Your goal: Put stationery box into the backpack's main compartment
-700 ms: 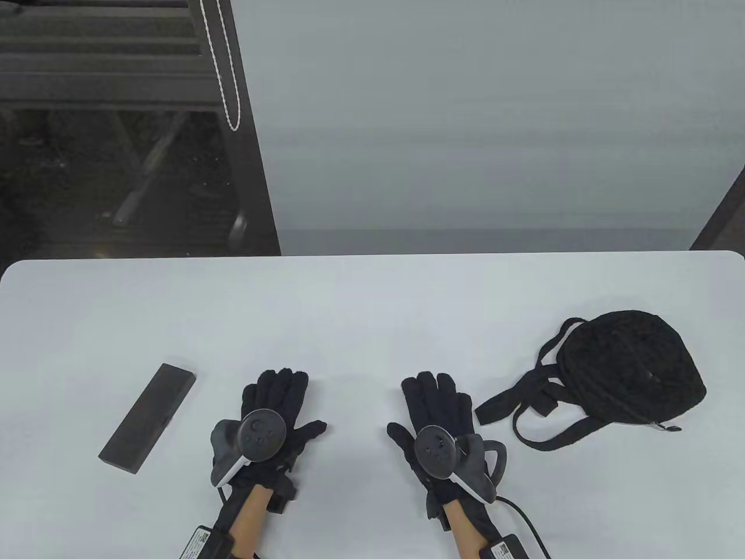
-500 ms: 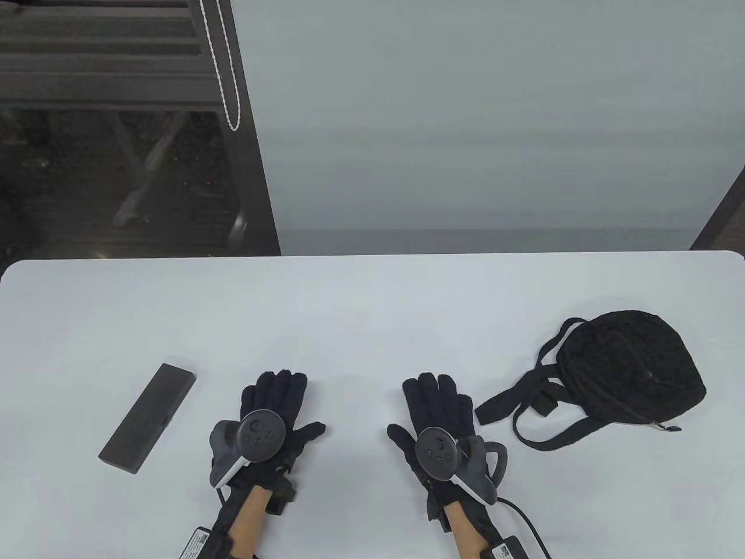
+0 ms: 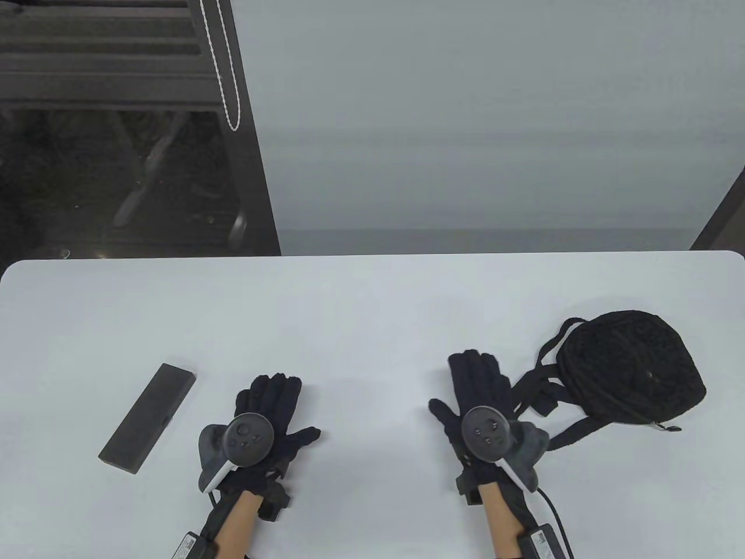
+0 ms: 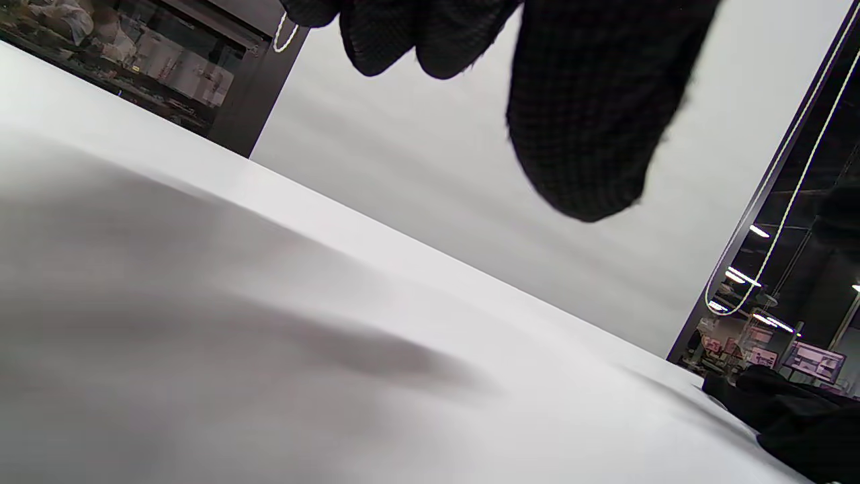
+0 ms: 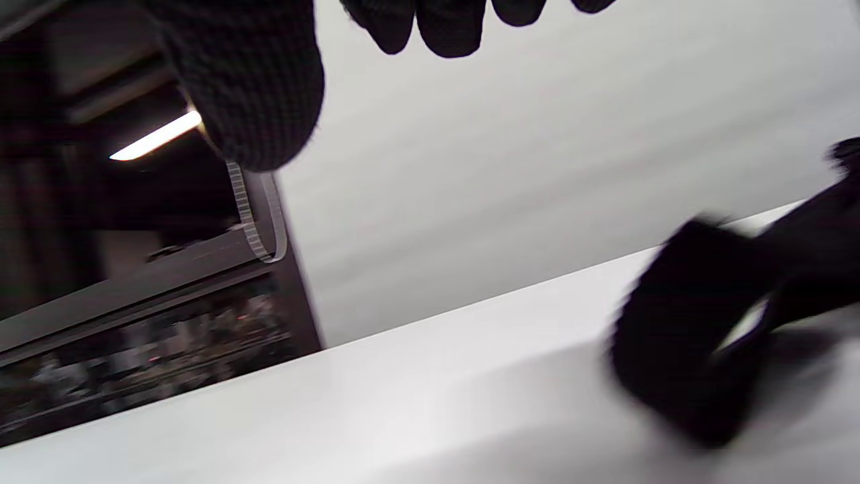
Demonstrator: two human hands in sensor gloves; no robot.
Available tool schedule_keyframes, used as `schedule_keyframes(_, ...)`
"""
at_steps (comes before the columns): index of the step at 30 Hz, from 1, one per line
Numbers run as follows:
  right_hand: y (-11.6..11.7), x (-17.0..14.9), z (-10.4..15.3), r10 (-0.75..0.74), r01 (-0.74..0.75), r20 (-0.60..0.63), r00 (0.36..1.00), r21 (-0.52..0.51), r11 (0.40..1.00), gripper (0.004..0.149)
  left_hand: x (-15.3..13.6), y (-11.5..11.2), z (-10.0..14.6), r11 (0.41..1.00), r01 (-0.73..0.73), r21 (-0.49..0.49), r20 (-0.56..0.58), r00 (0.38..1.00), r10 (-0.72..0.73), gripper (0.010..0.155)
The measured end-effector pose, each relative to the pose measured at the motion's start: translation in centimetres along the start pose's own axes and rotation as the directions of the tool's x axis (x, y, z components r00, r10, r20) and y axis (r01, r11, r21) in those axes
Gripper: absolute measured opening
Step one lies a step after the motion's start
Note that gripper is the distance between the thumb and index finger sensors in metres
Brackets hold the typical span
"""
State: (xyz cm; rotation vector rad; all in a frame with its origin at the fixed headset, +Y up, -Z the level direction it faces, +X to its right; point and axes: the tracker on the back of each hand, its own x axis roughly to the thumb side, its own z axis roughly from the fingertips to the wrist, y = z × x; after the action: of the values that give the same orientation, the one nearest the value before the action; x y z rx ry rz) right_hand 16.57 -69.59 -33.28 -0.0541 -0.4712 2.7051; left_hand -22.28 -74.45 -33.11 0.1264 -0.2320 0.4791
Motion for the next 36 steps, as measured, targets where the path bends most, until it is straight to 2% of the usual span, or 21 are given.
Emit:
schedule_keyframes(3,-2.3,-4.8,-2.8,0.057,-0.057,-0.154,0.986,0.005,0.998,0.087,-0.2,0.2,0.0,1.000,0.008,0.000,-0.003,1.000,-0.008,0.086)
schedule_keyframes(6,-3.4,-8.5,-4.5,0.100,-0.095,-0.257,0.961,0.029,0.995,0.090,-0.5,0.3,0.0,1.000,0.002,-0.001,-0.014,1.000,-0.002,0.086)
schedule_keyframes(8,-3.9,-12.3,-5.8,0.172,-0.149,-0.375,0.911,0.091,0.985,0.094,-0.6,0.3,0.0,1.000,0.012,-0.003,-0.019,1.000,-0.012,0.086)
schedule_keyframes(13,-3.4,-18.0,-6.8,0.262,-0.144,-0.526,0.809,0.254,0.956,0.108,-0.8,0.5,0.1,1.000,0.013,0.003,-0.033,0.999,-0.013,0.086)
schedule_keyframes(18,-1.9,-20.5,-6.8,0.335,-0.110,-0.553,0.763,0.400,0.910,0.115,-1.0,0.6,0.2,1.000,0.007,0.006,-0.046,0.999,-0.006,0.086)
schedule_keyframes(22,-0.8,-21.2,-6.6,0.311,-0.060,-0.550,0.775,0.425,0.903,0.113,-1.1,0.8,0.2,1.000,0.012,0.008,-0.050,0.999,-0.012,0.087)
schedule_keyframes(24,-0.2,-21.1,-6.6,0.359,-0.076,-0.515,0.778,0.490,0.868,0.113,-1.1,0.8,0.3,1.000,0.009,0.009,-0.051,0.999,-0.008,0.087)
schedule_keyframes(26,-0.2,-20.7,-6.6,0.326,-0.100,-0.515,0.793,0.418,0.903,0.107,-1.2,0.8,0.3,1.000,0.009,0.007,-0.051,0.999,-0.009,0.087)
schedule_keyframes(27,0.0,-20.4,-6.6,0.296,-0.105,-0.500,0.814,0.375,0.921,0.097,-1.2,0.8,0.3,1.000,0.008,0.006,-0.051,0.999,-0.008,0.087)
schedule_keyframes(29,-0.3,-19.9,-6.8,0.339,-0.157,-0.477,0.811,0.380,0.911,0.085,-1.2,0.7,0.3,1.000,0.009,0.002,-0.048,0.999,-0.009,0.087)
schedule_keyframes(31,-1.0,-19.6,-7.0,0.302,-0.151,-0.483,0.822,0.326,0.933,0.074,-1.2,0.8,0.2,1.000,0.009,-0.001,-0.046,0.999,-0.009,0.087)
schedule_keyframes(33,-2.0,-19.2,-7.1,0.217,-0.105,-0.492,0.843,0.245,0.964,0.068,-1.3,0.8,0.2,1.000,0.003,0.001,-0.046,0.999,-0.003,0.087)
schedule_keyframes(34,-3.1,-18.8,-7.1,0.153,-0.077,-0.490,0.858,0.173,0.982,0.064,-1.3,0.8,0.2,1.000,-0.006,-0.009,-0.051,0.999,0.005,0.088)
schedule_keyframes(36,-4.6,-17.9,-7.2,0.092,-0.061,-0.409,0.908,0.087,0.994,0.058,-1.4,0.8,0.2,1.000,-0.008,-0.010,-0.046,0.999,0.008,0.088)
